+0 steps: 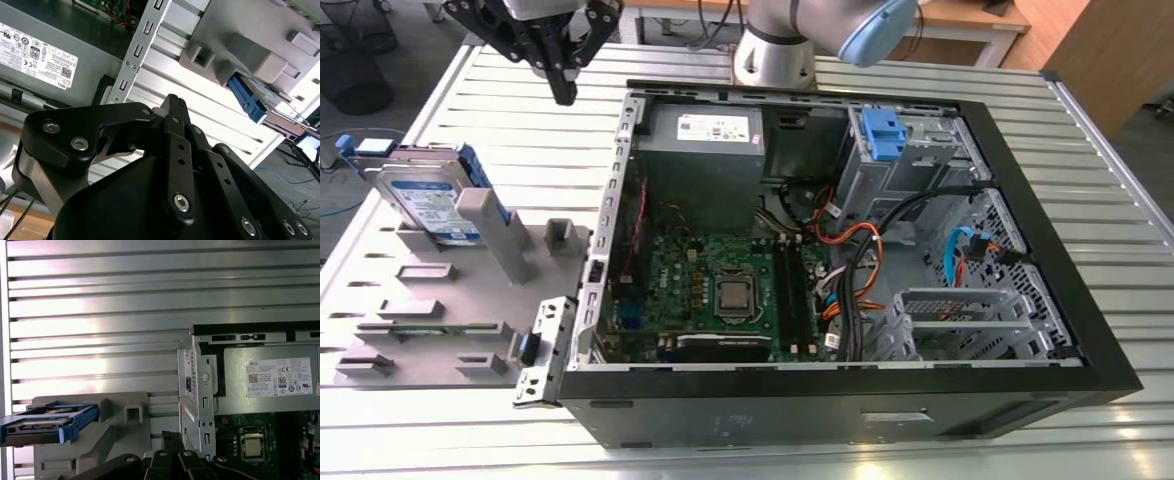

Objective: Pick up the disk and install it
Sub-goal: 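Reach for the disk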

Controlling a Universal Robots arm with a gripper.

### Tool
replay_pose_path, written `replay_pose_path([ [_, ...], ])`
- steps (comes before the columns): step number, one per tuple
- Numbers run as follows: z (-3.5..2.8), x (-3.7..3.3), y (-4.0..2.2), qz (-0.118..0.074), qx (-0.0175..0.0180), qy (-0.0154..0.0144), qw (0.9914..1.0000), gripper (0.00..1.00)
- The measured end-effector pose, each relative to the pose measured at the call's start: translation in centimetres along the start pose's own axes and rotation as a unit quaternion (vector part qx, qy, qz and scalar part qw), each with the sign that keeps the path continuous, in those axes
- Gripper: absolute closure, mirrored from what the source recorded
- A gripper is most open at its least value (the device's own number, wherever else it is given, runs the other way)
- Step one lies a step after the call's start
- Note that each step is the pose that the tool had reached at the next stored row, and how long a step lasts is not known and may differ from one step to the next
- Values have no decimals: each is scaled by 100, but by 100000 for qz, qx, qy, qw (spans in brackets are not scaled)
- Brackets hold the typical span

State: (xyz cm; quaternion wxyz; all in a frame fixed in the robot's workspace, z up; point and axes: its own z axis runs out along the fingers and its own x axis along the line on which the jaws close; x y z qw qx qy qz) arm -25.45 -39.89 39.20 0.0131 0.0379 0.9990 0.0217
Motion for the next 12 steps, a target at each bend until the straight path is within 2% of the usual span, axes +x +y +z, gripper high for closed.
replay_pose_path([
  [12,-1,239,-18,-1,2,3,100000,89],
])
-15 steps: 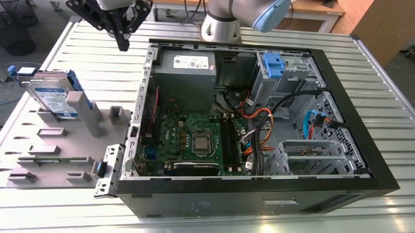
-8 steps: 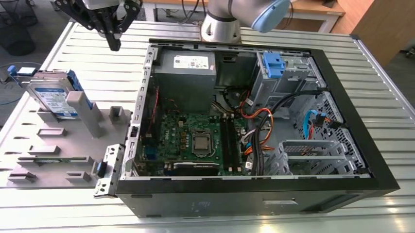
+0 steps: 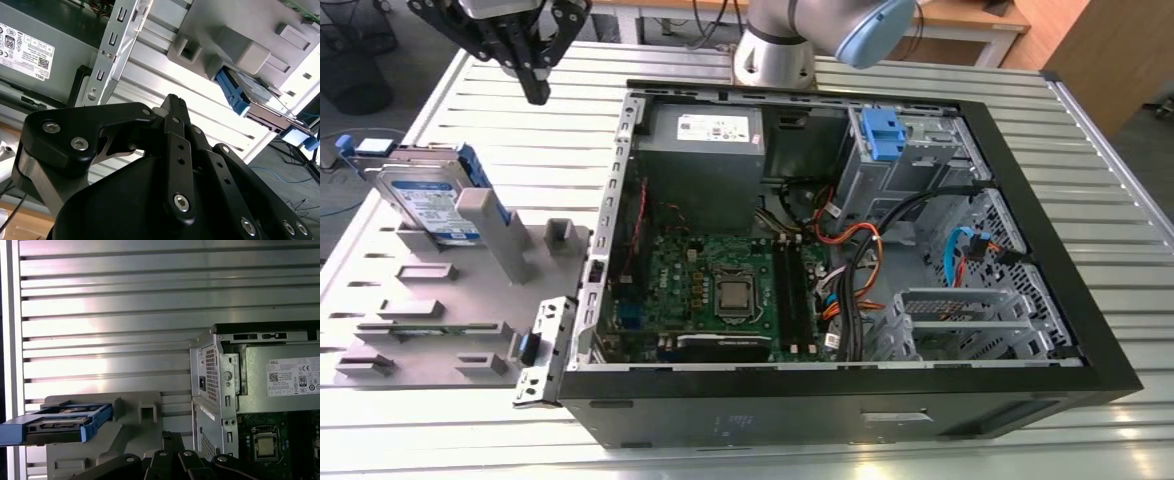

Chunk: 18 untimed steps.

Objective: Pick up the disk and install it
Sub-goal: 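Reach for the disk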

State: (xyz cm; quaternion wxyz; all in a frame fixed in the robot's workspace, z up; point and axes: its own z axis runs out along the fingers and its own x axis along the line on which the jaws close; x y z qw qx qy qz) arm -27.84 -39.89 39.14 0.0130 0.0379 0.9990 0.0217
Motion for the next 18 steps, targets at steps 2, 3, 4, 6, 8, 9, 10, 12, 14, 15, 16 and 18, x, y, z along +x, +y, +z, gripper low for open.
replay_pose_path([
  [2,1,39,-3,-4,-2,-3,100000,89],
  [3,1,57,-5,-1,0,-3,100000,89],
  [4,1,77,-6,1,0,-1,100000,89],
  [6,1,119,-9,4,-2,-4,100000,89],
  [8,2,164,-13,3,-4,-5,100000,89],
  [9,2,186,-14,3,-5,-7,100000,89],
  [10,2,207,-16,0,-1,-3,100000,89],
  [12,2,250,-19,-2,-3,-3,100000,89],
  [14,2,296,-23,-1,-3,-4,100000,89],
  [15,2,318,-25,0,-1,-2,100000,89],
  [16,2,340,-26,2,0,0,100000,89],
  [18,2,383,-30,4,-3,-3,100000,89],
])
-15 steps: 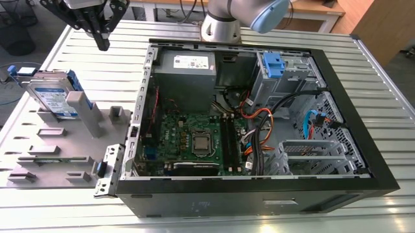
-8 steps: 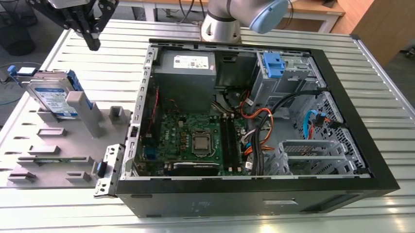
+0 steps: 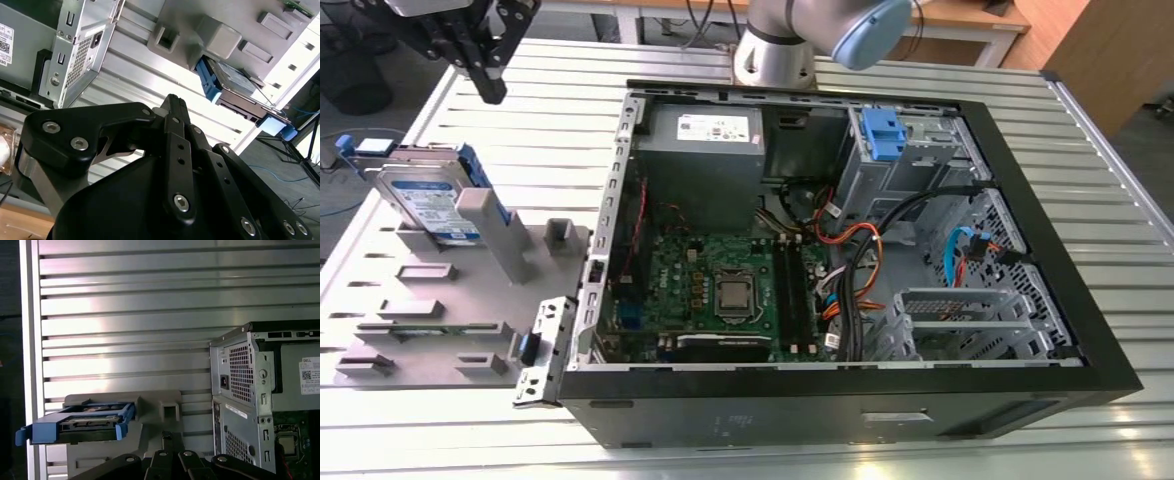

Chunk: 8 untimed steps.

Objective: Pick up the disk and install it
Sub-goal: 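Reach for the disk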

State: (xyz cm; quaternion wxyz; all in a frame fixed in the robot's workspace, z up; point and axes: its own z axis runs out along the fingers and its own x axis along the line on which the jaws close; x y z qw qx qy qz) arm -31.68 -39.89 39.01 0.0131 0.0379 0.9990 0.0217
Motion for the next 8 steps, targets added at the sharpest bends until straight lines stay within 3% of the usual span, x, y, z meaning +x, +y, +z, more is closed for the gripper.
replay_pose_path([
  [8,0,177,-14,-6,3,5,100000,89],
])
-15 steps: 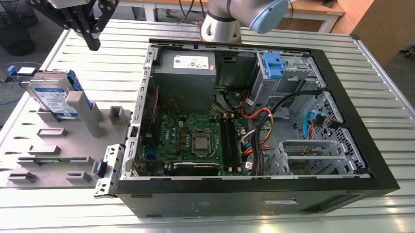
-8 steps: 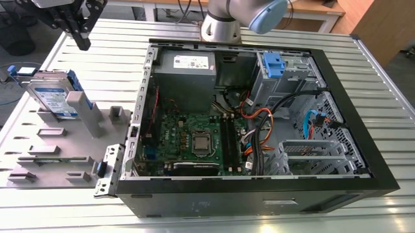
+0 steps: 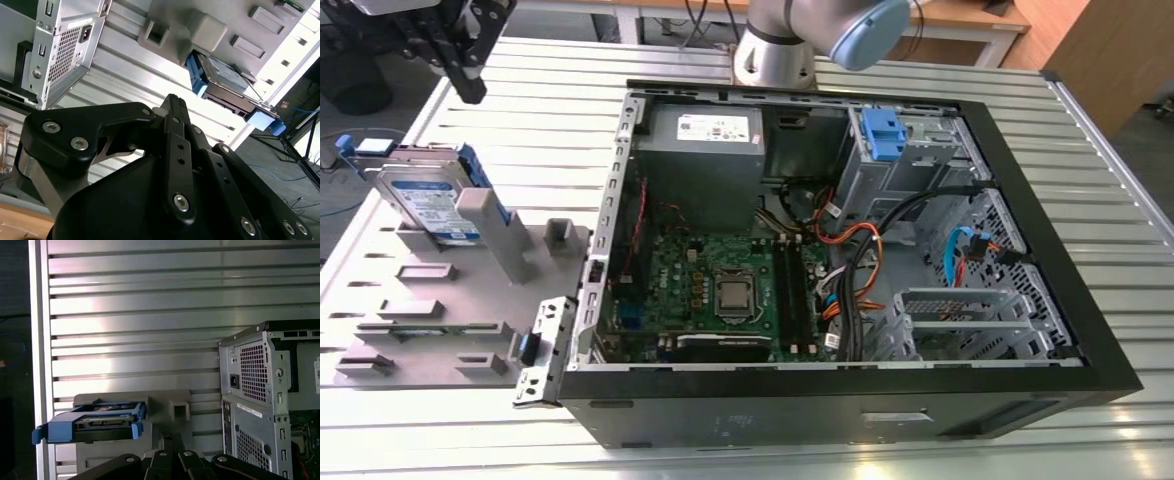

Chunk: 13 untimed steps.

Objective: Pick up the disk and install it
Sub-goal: 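Reach for the disk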

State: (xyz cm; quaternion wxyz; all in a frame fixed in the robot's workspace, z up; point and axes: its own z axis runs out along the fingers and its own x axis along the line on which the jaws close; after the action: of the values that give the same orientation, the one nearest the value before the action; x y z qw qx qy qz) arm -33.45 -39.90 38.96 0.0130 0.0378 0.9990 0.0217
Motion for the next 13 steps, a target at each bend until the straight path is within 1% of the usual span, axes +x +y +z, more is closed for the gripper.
replay_pose_path([
  [13,1,290,-22,2,1,-1,100000,89],
])
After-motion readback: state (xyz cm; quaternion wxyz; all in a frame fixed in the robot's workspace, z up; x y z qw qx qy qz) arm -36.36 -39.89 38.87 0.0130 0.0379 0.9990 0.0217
